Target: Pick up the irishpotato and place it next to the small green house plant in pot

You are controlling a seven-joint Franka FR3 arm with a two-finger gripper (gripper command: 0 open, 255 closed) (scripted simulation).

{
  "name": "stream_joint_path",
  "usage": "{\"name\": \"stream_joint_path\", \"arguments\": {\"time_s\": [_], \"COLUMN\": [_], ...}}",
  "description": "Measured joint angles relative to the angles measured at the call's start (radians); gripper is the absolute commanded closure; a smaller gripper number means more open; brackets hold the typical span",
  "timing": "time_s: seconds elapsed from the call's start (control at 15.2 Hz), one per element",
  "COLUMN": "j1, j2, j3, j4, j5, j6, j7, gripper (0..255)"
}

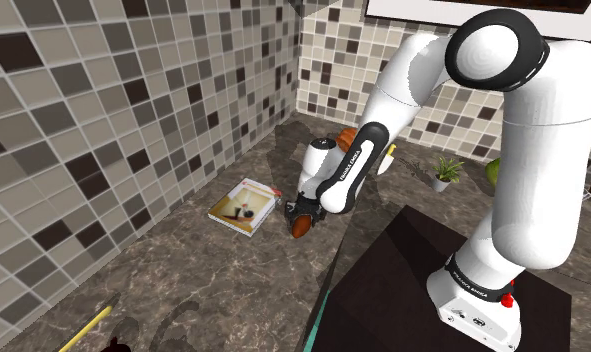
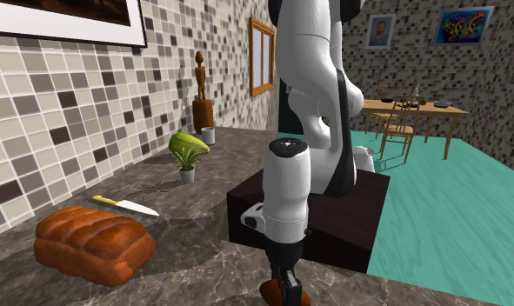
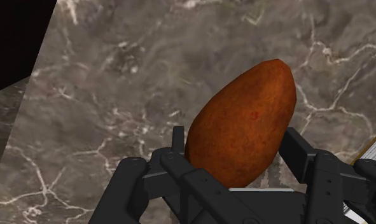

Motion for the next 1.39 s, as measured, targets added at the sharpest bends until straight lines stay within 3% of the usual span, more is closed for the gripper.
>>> {"name": "stream_joint_path", "arguments": {"time_s": [0.4,1.39], "j1": [-0.008,-0.082], "j2": [-0.018,-0.246], "j3": [0.009,0.107], "j4": [-0.005,-0.042], "j5": [0.006,0.115], "j6": [-0.015,-0.204], "j7": [-0.005,-0.08], "gripper": [255,255]}}
